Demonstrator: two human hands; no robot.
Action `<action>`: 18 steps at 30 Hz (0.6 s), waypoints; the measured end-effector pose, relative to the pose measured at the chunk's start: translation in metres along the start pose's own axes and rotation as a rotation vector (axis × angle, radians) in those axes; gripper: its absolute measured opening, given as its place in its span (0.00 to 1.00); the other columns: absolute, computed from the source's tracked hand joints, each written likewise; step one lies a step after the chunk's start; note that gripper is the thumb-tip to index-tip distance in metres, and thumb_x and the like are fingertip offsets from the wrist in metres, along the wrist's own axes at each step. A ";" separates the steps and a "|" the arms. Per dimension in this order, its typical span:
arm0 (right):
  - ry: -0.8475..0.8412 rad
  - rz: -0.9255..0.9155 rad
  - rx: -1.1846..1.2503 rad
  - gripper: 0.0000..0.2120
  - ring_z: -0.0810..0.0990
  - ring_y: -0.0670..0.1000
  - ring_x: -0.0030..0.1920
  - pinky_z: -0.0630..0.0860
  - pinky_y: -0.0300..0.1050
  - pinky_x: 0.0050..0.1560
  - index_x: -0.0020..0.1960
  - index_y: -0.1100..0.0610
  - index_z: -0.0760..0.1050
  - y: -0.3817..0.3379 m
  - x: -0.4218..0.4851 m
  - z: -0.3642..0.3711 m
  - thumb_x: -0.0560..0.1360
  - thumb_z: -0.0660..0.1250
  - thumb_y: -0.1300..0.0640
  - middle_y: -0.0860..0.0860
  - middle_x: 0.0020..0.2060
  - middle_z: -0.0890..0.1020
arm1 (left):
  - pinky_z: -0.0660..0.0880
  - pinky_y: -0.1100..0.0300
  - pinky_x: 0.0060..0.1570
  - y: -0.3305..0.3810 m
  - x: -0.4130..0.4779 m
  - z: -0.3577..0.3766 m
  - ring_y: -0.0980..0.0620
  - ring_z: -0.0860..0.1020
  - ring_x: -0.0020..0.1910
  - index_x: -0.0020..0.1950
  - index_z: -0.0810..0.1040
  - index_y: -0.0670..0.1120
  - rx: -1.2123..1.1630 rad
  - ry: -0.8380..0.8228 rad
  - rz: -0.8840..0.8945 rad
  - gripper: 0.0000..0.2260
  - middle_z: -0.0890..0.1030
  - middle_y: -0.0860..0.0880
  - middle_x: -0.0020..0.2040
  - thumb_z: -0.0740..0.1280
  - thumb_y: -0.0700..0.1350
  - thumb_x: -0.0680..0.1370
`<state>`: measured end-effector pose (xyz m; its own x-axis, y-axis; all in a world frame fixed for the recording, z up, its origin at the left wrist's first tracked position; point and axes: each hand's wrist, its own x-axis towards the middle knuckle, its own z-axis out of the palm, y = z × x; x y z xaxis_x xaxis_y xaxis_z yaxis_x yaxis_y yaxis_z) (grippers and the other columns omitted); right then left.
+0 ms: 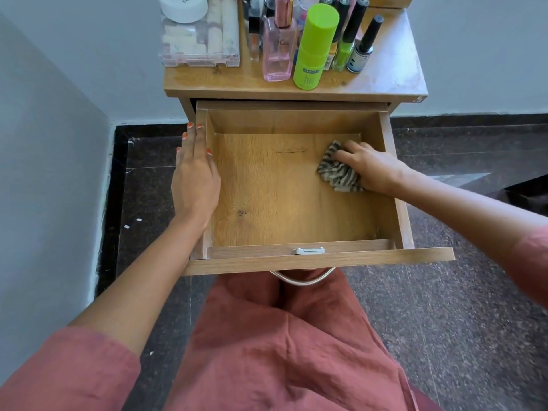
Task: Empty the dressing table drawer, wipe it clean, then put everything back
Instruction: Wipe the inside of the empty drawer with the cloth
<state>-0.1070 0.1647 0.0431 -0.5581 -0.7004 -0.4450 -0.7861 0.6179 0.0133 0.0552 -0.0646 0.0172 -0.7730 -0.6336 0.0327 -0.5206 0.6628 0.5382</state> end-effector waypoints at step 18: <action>0.131 0.522 0.337 0.21 0.64 0.63 0.67 0.72 0.57 0.57 0.65 0.64 0.61 -0.047 0.001 0.026 0.74 0.62 0.67 0.65 0.64 0.64 | 0.62 0.47 0.71 0.001 -0.001 -0.001 0.45 0.56 0.75 0.74 0.56 0.44 0.014 -0.007 0.002 0.20 0.56 0.45 0.76 0.50 0.41 0.82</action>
<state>-0.0636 0.1444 0.0193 -0.8901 -0.3010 -0.3422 -0.2866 0.9535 -0.0931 0.0556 -0.0636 0.0186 -0.7763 -0.6297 0.0278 -0.5241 0.6694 0.5266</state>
